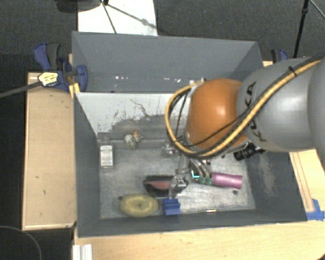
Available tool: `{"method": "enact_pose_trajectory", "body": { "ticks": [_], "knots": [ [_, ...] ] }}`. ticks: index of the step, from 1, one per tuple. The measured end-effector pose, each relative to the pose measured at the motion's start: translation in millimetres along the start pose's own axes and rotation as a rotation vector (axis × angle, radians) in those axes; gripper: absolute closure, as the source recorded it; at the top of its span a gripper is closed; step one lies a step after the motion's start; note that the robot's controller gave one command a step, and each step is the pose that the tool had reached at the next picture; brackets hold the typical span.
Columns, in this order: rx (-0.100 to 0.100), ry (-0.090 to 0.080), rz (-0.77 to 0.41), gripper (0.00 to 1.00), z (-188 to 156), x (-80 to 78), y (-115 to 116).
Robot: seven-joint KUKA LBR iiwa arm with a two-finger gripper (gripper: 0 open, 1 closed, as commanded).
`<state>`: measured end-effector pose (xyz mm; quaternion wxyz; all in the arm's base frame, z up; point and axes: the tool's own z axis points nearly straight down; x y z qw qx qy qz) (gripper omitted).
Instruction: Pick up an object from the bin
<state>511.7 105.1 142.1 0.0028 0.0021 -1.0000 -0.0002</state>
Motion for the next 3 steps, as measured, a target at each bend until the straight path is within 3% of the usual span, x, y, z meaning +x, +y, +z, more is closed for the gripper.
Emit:
{"method": "enact_pose_trajectory", "body": {
  "ticks": [1,2,3],
  "knots": [
    [-0.004,-0.022,0.003,0.0,42.6,-0.8,-4.4],
    [-0.002,-0.012,0.008,1.0,45.5,1.7,-5.1],
    [-0.001,-0.014,0.028,1.0,-94.6,-6.7,-21.3]
  ]
}}
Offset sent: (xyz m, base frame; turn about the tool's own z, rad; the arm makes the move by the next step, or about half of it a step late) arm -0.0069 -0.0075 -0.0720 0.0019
